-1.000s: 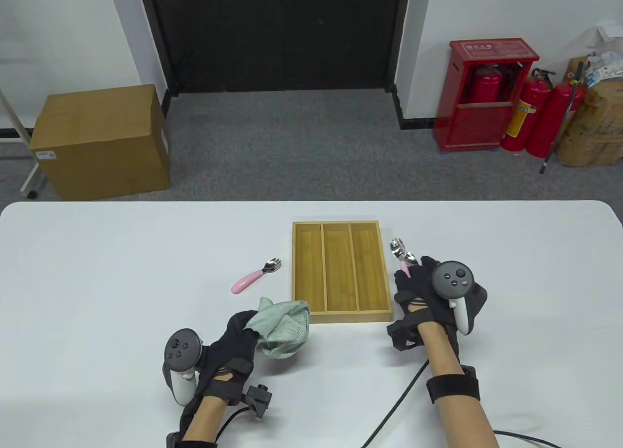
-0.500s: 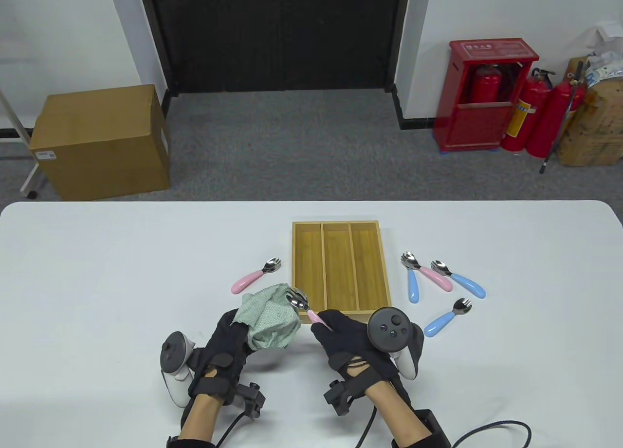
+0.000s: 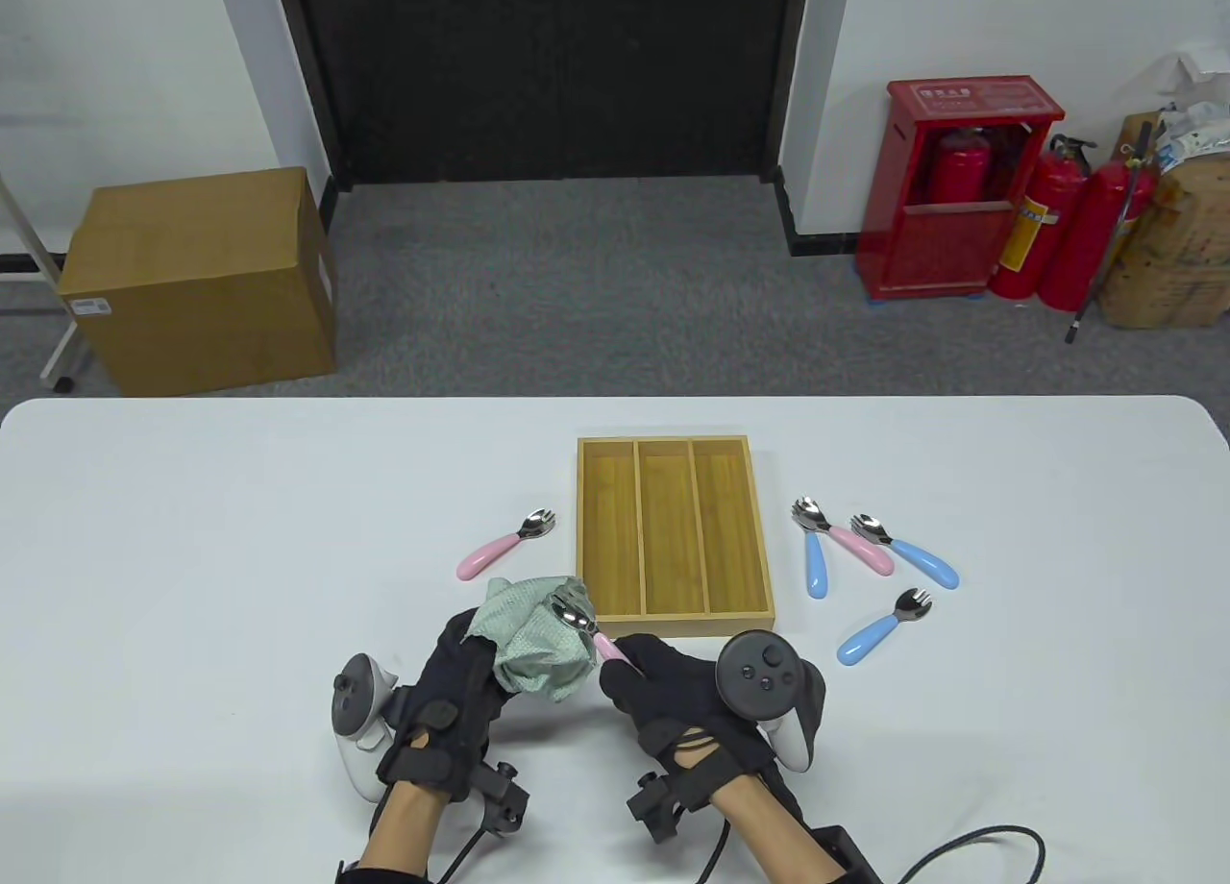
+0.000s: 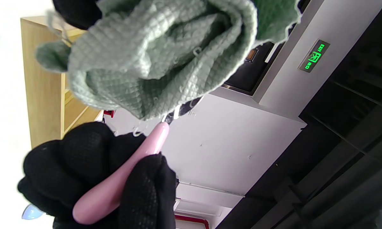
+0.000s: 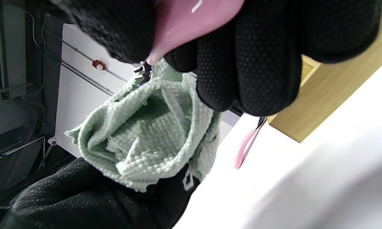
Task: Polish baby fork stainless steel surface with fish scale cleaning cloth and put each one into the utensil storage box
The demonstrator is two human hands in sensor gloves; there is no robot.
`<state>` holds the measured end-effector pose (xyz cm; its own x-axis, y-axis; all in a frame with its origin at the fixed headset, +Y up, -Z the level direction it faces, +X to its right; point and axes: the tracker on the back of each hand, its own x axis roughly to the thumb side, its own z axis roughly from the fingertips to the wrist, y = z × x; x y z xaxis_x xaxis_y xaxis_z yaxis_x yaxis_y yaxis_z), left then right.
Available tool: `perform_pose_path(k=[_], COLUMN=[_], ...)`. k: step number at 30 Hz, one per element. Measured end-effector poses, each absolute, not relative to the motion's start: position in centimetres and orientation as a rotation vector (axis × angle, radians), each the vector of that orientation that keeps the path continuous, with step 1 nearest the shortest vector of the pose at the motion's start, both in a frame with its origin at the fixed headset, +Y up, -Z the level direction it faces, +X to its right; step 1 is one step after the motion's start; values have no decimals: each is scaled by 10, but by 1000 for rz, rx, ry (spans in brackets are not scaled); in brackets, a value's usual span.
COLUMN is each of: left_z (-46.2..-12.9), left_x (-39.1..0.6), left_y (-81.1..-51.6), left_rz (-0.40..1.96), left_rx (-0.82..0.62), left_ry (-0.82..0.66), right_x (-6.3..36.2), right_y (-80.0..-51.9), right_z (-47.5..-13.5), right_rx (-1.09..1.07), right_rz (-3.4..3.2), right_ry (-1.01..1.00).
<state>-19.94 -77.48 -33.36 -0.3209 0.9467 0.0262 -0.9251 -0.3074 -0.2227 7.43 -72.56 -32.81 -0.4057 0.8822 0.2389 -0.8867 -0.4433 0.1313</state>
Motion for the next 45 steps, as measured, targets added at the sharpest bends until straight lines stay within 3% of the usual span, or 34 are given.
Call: perform_pose_path(k=[7,12,18,30,40,45], left_z=[-331,-329,-328,-331,-333,-333], left_x=[-186,-174,-167,-186,-203,-201], left_y=[-772,-769,-775,-756,-752,-741], left_rz=[1918,1816,1873,1582,1475,1295], left_rx=[-181,-183,-320,-51,98,125], left_ry=[-311,-330,-261,-187,-117,-244], right_x=[59,46,44,41,42,55], right_y=[-732,-737,-736,-737,-732,-726], right_z=[-324,-321,-321,-322,-329,-335], right_rx=[421,503,521,543,551,558], right_rz=[1965,1906,1927,1981,1992,2086], right_ry=[98,194,160,142,151,63])
